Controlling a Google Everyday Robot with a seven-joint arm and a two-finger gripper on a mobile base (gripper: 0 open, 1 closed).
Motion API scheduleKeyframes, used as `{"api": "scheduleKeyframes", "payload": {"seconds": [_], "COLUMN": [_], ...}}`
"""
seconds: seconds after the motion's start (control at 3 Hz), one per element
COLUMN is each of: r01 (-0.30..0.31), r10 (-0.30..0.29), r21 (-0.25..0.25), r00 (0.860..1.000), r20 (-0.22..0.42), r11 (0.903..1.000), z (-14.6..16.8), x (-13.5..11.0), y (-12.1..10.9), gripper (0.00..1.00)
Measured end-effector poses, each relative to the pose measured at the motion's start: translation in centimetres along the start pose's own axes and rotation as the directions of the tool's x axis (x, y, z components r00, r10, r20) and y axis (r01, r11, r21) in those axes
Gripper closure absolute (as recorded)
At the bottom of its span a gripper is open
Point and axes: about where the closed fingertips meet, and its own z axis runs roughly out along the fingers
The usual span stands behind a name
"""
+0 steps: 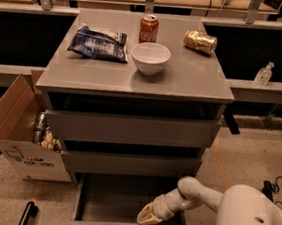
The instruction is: Open bottom drawer
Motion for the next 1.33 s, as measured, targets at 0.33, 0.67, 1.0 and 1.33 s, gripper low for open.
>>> {"api": "scheduleKeyframes", "payload": {"seconds": [0.33,0.67,1.0,1.33], "r01": [0.012,0.052,0.111,0.16], "r10": [-0.01,-0.041,-0.081,-0.117], "r21": [0.068,0.13,0.17,0.168], "r00": [1.0,0.996,0.981,0.964], "r20": [-0.023,-0.081,-0.176,-0.238], "r11": [0.9976,0.9901,0.9792,0.9728], "z": [-0.9,0.1,2.2,4.4], "x": [0.2,1.2,3.0,4.1], "y": [-0.6,-2.2,-5.4,-8.0], "gripper": [1.0,1.0,1.0,1.0]}}
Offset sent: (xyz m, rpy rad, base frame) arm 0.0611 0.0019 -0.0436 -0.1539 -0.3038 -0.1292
